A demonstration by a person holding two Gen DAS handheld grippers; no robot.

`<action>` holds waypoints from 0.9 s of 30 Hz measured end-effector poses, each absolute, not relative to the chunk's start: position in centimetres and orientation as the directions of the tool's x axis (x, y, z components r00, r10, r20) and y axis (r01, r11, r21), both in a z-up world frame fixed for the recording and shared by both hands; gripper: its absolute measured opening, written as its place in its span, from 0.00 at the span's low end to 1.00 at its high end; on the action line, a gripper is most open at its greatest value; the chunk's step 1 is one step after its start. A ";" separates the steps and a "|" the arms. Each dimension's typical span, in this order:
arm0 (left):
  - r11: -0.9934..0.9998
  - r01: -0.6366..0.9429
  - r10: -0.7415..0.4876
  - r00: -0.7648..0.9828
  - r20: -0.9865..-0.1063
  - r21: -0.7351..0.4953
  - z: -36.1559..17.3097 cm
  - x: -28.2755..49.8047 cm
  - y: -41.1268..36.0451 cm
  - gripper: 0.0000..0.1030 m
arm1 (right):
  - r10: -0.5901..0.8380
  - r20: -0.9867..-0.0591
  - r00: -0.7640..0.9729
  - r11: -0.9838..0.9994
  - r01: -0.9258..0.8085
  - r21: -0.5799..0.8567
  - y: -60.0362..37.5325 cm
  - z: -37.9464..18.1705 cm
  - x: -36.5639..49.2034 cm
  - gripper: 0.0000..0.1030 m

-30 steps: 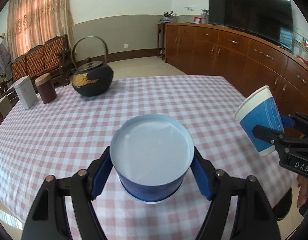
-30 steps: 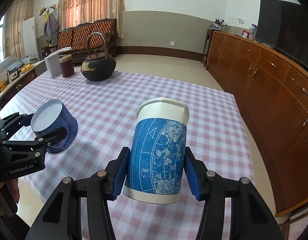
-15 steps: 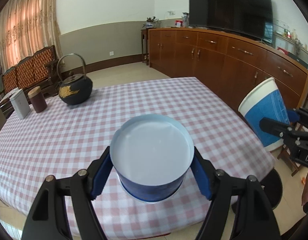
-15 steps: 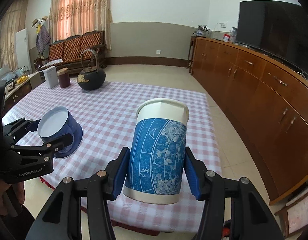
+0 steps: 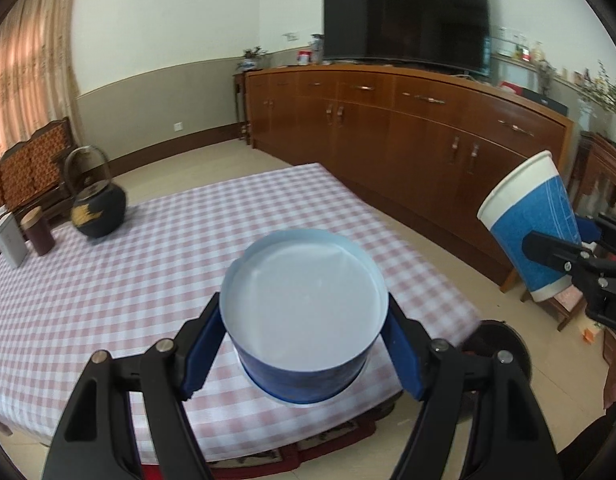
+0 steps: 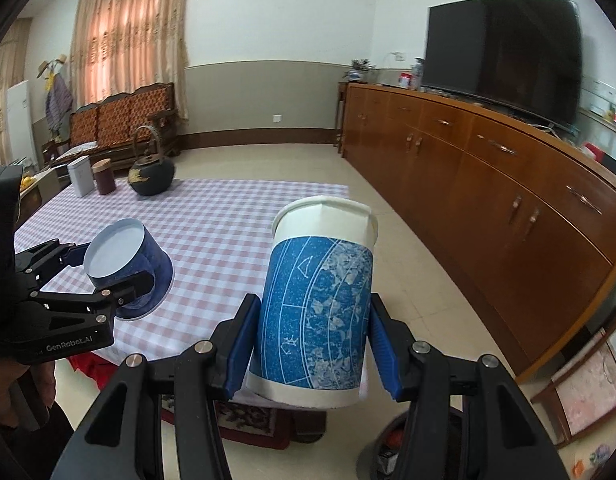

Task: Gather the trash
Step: 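Carry the blue tin can and blue paper cup to the black bucket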

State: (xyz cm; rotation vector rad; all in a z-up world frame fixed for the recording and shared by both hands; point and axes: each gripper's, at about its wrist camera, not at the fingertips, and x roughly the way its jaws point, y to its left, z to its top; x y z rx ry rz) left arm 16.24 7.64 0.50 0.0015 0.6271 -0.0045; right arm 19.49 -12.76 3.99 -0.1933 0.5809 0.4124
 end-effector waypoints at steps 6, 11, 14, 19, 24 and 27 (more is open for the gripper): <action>0.996 0.091 -0.077 0.805 -0.588 -0.006 0.3 16.8 3.7 0.73 | 0.253 -0.572 0.780 0.935 -0.348 -0.061 -17.6 3.7 18.5 0.53; 0.986 0.169 -0.143 0.793 -0.593 -0.011 0.0 17.3 0.0 0.73 | 0.190 -0.585 0.789 0.958 -0.278 -0.064 -21.4 3.0 17.7 0.53; 0.977 0.212 -0.181 0.783 -0.595 -0.018 -0.3 17.5 -2.3 0.73 | 0.156 -0.596 0.788 0.968 -0.241 -0.065 -23.4 2.4 17.4 0.53; 0.961 0.274 -0.236 0.761 -0.604 -0.030 -0.9 17.8 -5.5 0.73 | 0.110 -0.610 0.785 0.980 -0.189 -0.067 -26.9 1.5 16.6 0.53; 0.944 0.328 -0.283 0.735 -0.616 -0.043 -1.7 18.1 -8.5 0.73 | 0.076 -0.631 0.772 0.988 -0.146 -0.059 -30.0 0.0 16.1 0.53; 0.931 0.361 -0.309 0.715 -0.628 -0.046 -2.5 18.1 -10.0 0.73 | 0.059 -0.649 0.758 0.990 -0.128 -0.059 -31.6 -1.2 15.9 0.53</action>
